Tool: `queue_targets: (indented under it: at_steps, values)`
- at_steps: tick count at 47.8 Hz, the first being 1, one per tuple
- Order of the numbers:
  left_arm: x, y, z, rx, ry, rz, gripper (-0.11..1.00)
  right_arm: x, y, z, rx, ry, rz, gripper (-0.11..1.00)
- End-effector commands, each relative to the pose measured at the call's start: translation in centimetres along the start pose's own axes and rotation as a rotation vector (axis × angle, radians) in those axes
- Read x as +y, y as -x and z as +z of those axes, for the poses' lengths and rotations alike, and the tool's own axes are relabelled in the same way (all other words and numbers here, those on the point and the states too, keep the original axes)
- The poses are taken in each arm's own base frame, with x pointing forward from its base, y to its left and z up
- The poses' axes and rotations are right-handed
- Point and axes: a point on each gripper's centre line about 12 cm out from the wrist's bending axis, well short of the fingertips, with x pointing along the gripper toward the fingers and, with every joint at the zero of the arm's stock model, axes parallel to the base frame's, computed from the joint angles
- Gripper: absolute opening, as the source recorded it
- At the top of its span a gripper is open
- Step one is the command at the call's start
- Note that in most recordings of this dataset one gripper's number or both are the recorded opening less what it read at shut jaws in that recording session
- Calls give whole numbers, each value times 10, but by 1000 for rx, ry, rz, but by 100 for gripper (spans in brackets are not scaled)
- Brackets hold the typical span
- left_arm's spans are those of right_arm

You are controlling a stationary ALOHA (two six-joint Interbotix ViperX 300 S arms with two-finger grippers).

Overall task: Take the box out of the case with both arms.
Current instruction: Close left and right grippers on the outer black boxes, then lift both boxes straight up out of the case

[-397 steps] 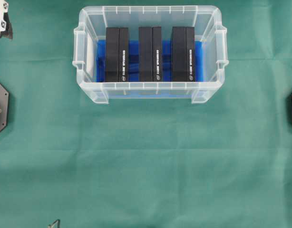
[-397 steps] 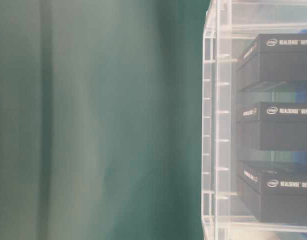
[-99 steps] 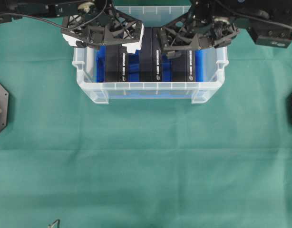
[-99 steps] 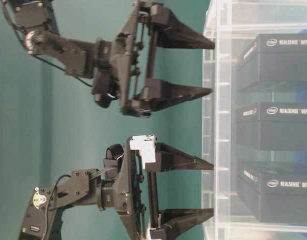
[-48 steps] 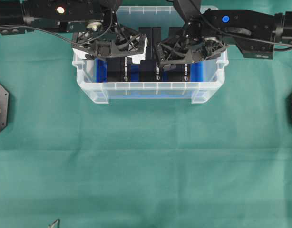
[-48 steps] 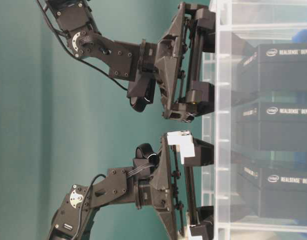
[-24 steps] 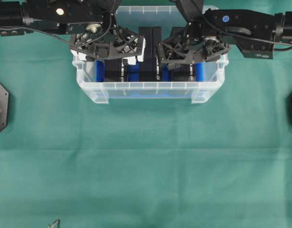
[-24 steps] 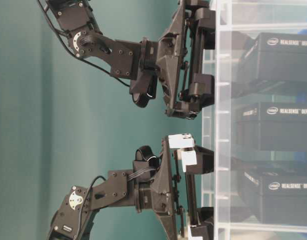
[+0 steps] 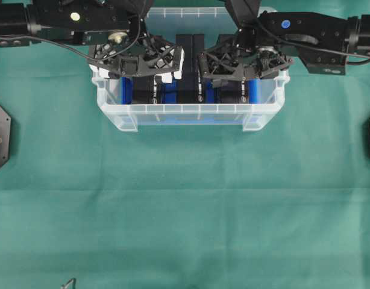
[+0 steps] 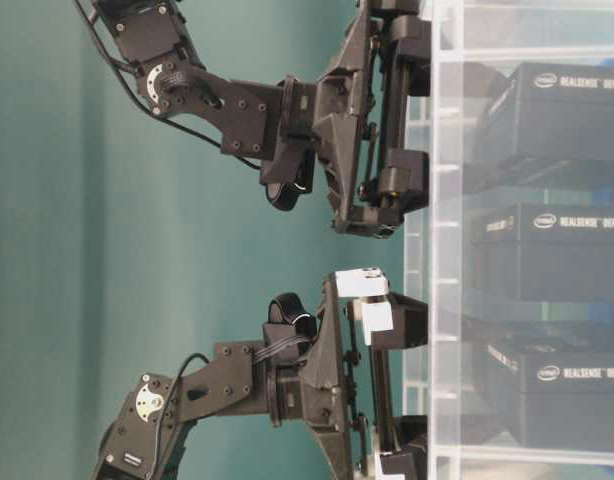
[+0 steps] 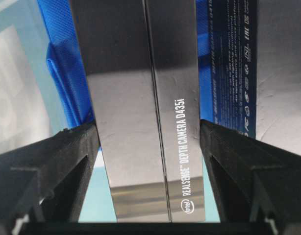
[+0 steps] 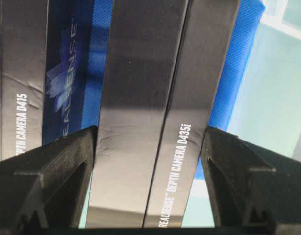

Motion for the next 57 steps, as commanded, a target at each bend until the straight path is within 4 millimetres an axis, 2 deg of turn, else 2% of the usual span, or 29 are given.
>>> queue_targets:
  at_steps: [1,11,20,38,48,57]
  values:
    - [-2,18,-2,-15,-8,-36,64,6,15,1,-10,6,41,69]
    - [-4,29,0,-17,-7,-45,64,11,27,4,-19,-1,67,69]
    - [-9,48,3,-25,-9,-63,64,15,44,8,-36,0,66,69]
    - [-16,99,8,-53,-8,-121,64,18,100,22,-95,-9,70,67]
    - [-11,133,7,-61,-4,-138,64,16,137,28,-131,-20,101,67]
    - [-7,161,7,-67,0,-153,64,18,157,29,-142,-24,117,67]
